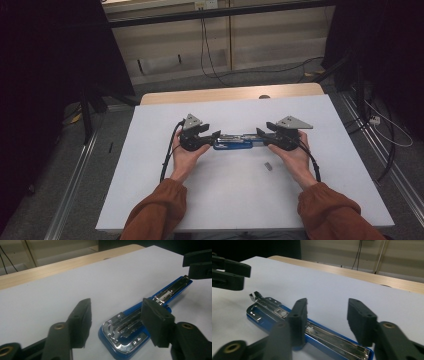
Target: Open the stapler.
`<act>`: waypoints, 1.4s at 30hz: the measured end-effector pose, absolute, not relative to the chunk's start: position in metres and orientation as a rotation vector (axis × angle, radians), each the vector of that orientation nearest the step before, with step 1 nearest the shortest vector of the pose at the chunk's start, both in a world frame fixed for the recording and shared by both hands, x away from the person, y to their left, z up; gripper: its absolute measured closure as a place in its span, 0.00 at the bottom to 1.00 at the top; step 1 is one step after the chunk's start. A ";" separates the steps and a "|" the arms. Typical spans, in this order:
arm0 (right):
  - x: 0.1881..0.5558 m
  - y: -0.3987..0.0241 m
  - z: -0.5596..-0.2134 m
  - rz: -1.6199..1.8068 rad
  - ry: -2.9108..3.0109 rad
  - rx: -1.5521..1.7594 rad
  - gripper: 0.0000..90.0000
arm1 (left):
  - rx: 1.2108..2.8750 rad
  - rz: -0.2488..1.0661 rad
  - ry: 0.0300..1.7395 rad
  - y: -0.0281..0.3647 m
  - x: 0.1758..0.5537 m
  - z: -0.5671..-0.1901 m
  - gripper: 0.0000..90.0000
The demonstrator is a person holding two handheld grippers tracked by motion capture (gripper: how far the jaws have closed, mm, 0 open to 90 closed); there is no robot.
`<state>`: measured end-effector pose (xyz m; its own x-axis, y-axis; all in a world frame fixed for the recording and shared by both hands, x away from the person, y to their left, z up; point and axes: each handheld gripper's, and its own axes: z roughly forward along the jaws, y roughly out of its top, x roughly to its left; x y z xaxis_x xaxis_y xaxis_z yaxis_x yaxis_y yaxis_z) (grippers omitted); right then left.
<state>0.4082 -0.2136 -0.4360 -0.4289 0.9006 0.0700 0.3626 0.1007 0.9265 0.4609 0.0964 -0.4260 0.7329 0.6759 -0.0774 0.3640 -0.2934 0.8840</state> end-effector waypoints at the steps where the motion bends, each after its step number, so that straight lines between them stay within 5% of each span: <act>1: 0.408 -0.214 -0.436 1.320 1.851 1.243 0.44 | 1.917 0.386 0.795 0.097 0.460 -0.426 0.44; 7: 0.409 -0.218 -0.436 1.314 1.844 1.274 0.17 | 1.945 0.432 0.827 0.100 0.457 -0.426 0.18; 14: 0.405 -0.216 -0.433 1.322 1.885 1.243 0.10 | 1.945 0.424 0.852 0.111 0.450 -0.424 0.06; 42: 0.375 -0.240 -0.428 1.322 1.842 1.236 0.10 | 1.888 0.444 0.852 0.162 0.402 -0.420 0.07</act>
<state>0.3747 -0.2401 -0.4285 -0.4245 0.9024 0.0740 0.3589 0.0927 0.9287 0.4017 0.1617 -0.4198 0.6874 0.7238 -0.0596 0.3660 -0.2744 0.8892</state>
